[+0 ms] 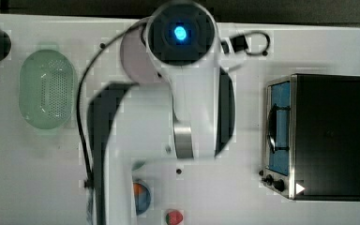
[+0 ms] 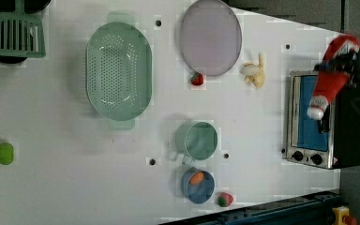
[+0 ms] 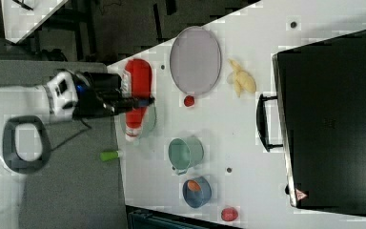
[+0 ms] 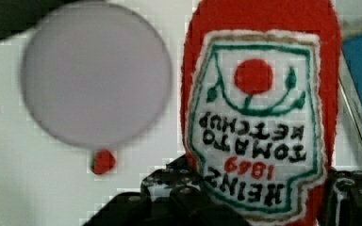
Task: Pick ketchup from plate and place it on table.
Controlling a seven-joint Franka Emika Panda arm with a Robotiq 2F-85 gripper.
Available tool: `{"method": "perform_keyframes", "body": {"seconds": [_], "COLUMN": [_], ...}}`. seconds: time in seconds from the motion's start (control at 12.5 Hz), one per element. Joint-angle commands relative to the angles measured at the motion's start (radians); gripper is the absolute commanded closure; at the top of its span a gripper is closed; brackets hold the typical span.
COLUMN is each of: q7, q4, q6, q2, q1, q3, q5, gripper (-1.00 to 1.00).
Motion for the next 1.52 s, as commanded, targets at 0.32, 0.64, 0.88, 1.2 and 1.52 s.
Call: {"method": "perform_keyframes", "body": {"seconds": [0.32,0.64,0.88,1.2,1.52], "q7": [0.097,0.097,0.097,0.097,0.102], "q4": [-0.348,-0.494,-0.557,-0.576,-0.518], "q6": [0.258,0.502,0.617,0.668,0.618], "q2": [-0.002,0.058,0.121,0.134,0.022], "q1": [-0.028,-0.031,-0.031,-0.030,-0.029], "q3": [-0.029,-0.040,-0.043,-0.043,-0.043], "q5": [0.066,0.104,0.104,0.104,0.104], "gripper": [-0.20,-0.20,-0.28,-1.00,-1.00]}}
